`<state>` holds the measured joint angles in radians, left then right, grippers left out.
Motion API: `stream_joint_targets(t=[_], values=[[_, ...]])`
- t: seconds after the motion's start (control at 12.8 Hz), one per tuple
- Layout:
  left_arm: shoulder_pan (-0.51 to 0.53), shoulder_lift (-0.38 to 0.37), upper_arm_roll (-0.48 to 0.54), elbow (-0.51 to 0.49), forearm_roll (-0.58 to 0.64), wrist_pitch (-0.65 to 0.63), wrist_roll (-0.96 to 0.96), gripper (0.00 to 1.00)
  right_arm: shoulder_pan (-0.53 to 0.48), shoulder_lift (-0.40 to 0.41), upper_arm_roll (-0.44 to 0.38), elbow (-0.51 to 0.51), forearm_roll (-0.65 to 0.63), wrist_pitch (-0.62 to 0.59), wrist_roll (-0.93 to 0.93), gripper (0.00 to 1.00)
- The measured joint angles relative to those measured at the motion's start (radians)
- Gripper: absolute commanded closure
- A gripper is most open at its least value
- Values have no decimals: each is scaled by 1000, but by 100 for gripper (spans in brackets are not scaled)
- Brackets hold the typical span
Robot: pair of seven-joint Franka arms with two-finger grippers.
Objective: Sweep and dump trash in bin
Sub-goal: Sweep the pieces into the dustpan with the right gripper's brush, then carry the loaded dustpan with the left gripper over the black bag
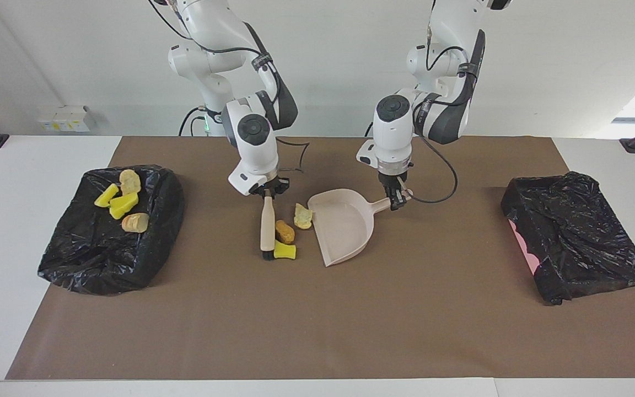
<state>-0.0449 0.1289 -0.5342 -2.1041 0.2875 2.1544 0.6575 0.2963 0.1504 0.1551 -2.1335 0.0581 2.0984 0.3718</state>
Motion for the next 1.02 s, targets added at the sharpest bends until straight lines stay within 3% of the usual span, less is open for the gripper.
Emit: stream_joint_targets(t=[0.55,0.78,1.02], values=[[-3,-1,-1,-12,0,10,-27,100,126,20,3,87,273,4,0,100],[-3,-1,0,-12,0,12,-27,100,110,28,-8,138,276,-45,0,100],[4,1,9,-14,0,37,5,100,34,-4,-14,159,225,-129,-4,100]])
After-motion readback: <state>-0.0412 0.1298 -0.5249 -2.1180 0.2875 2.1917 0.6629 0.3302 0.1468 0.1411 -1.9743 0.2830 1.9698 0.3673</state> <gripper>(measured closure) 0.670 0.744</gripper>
